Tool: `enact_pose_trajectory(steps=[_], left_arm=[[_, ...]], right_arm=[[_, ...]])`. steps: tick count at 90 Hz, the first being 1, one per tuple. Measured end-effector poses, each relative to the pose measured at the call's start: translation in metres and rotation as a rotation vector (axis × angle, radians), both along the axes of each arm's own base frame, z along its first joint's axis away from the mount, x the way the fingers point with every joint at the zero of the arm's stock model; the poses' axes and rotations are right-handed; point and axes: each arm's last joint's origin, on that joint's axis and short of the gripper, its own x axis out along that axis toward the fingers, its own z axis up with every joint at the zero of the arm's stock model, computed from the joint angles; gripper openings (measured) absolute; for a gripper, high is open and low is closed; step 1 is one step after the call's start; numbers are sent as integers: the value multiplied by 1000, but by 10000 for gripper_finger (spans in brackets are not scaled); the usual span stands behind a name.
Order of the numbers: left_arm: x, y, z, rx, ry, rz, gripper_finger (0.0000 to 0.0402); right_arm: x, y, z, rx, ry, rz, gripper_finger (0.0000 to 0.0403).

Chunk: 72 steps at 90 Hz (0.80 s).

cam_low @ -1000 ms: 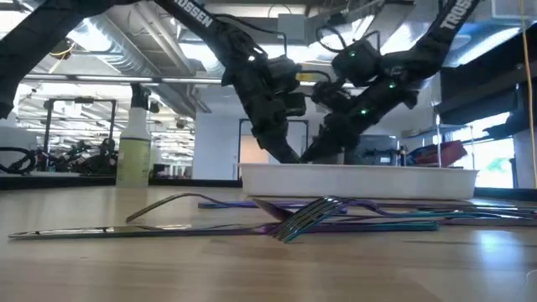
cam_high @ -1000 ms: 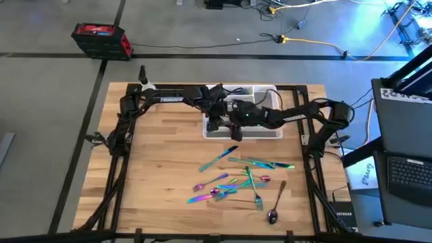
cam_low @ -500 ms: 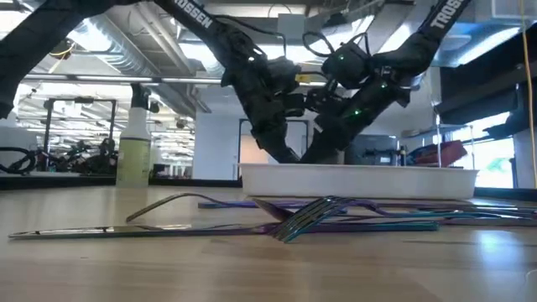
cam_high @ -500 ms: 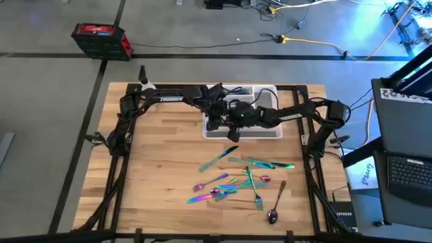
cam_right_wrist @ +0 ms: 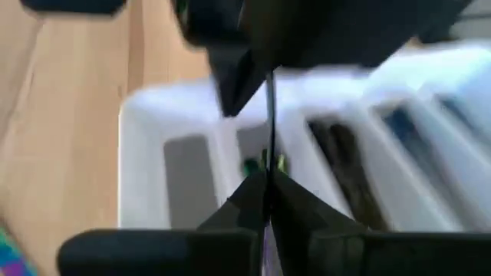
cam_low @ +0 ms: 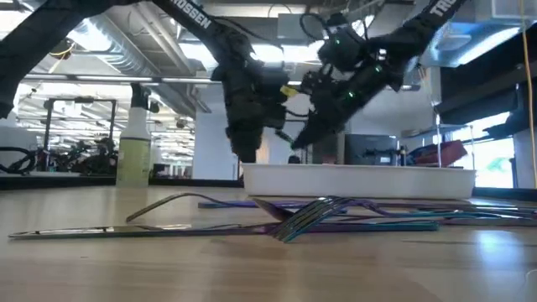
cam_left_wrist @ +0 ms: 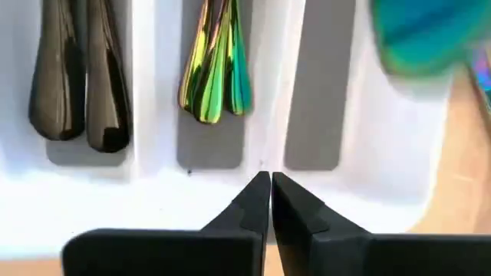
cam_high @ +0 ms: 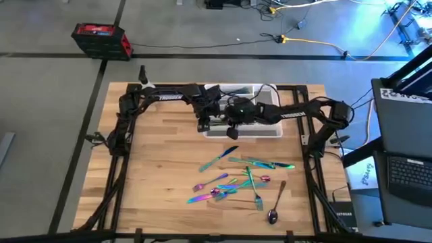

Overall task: Sort silverware
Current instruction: Put the blue teaspoon on the white silverware tray

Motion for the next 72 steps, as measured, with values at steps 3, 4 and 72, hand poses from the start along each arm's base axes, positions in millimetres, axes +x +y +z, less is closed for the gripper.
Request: enact_pose_trajectory(steps=[3,4,72], left_arm=[[-2,-1,4,-2,3,1,0],[-3,-1,6,-3,3,1,0],[-88,-39,23,102,-549,353,0]], right_arm=[[2,-1,5,-10,6,9,0],[3,-1,7,-14,11,14,0],[11,-36,-15,50,301,232,0]])
